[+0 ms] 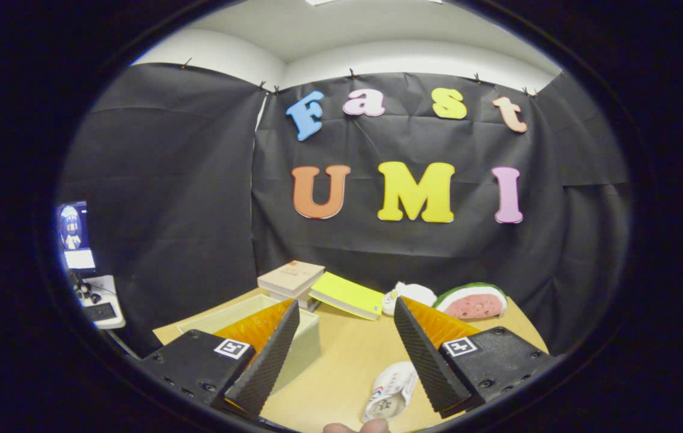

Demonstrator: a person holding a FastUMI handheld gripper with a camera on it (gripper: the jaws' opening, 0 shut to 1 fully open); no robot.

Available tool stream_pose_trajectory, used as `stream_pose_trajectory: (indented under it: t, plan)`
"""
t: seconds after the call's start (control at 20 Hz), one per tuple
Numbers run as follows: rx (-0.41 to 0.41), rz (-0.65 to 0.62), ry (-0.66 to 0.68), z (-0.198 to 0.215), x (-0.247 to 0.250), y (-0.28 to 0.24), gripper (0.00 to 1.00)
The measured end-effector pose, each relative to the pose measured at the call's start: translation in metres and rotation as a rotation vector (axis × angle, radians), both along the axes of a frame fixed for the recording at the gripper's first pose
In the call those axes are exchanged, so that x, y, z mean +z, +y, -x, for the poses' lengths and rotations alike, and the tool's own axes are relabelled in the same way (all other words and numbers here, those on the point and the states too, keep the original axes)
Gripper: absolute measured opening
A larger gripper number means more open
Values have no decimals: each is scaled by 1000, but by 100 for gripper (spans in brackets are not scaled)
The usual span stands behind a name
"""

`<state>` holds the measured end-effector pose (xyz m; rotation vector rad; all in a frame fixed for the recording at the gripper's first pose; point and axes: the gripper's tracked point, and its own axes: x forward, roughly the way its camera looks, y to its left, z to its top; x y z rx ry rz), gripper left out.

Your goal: Open the storage box then place both shoes into the box .Put the left shoe in first, then the right shoe, with the right side of both shoes facing outward in a uniform manner.

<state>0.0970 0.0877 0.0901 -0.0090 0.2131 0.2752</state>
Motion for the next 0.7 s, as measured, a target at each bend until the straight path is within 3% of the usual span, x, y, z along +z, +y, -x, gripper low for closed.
stream_pose_trajectory:
  t: [0.4, 0.7]
  plan:
    - [-92, 124, 292, -15, -132, -102, 100]
    - [-39, 124, 565, -28, -229, -102, 100]
